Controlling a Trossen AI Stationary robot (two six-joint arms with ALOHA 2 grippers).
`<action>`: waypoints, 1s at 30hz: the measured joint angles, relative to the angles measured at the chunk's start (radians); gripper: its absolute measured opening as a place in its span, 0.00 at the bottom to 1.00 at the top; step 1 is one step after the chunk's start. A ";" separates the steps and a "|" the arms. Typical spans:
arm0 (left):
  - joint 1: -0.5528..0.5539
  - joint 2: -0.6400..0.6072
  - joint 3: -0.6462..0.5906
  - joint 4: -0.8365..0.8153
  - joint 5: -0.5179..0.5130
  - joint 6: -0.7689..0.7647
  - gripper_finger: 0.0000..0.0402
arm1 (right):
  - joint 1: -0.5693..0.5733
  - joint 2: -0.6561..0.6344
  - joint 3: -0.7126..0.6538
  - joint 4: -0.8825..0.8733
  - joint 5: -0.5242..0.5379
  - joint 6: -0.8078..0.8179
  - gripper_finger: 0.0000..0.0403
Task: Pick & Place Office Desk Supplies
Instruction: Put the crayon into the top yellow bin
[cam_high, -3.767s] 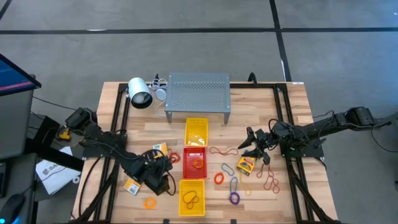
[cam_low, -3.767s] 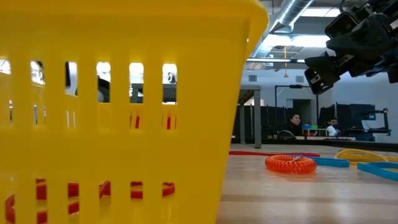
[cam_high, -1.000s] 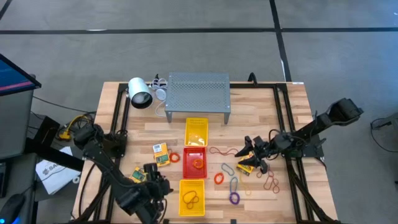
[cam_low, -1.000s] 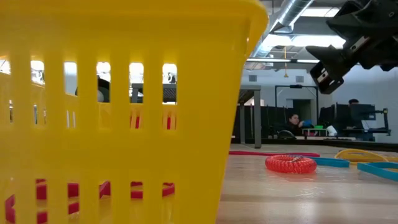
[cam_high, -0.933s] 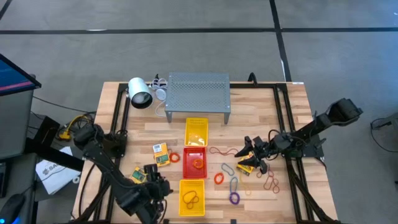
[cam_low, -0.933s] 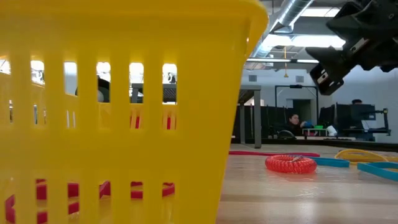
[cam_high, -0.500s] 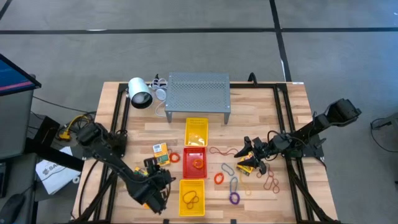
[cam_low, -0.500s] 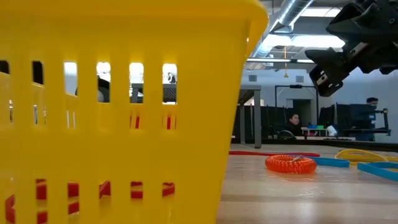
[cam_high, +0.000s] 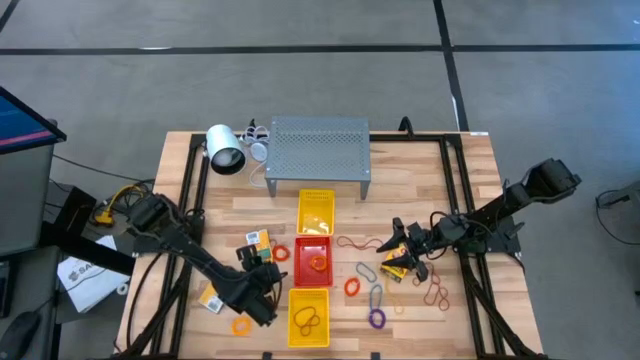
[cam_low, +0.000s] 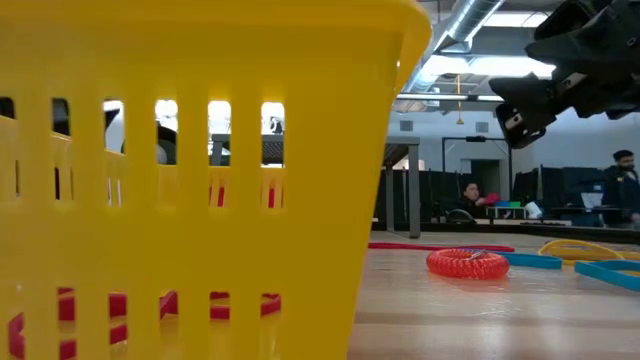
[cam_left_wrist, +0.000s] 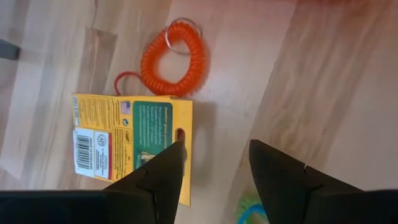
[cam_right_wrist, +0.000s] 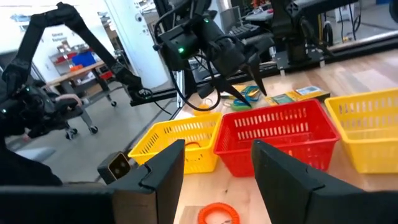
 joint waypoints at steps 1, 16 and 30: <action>0.003 0.000 -0.007 0.003 0.006 0.000 0.44 | -0.005 0.000 0.000 0.000 0.000 -0.007 0.45; 0.073 0.000 -0.055 0.011 0.029 0.023 0.44 | -0.055 0.000 0.000 -0.001 -0.031 -0.048 0.45; 0.089 0.000 -0.055 0.021 0.049 0.025 0.37 | -0.054 0.000 0.000 -0.018 -0.031 -0.051 0.45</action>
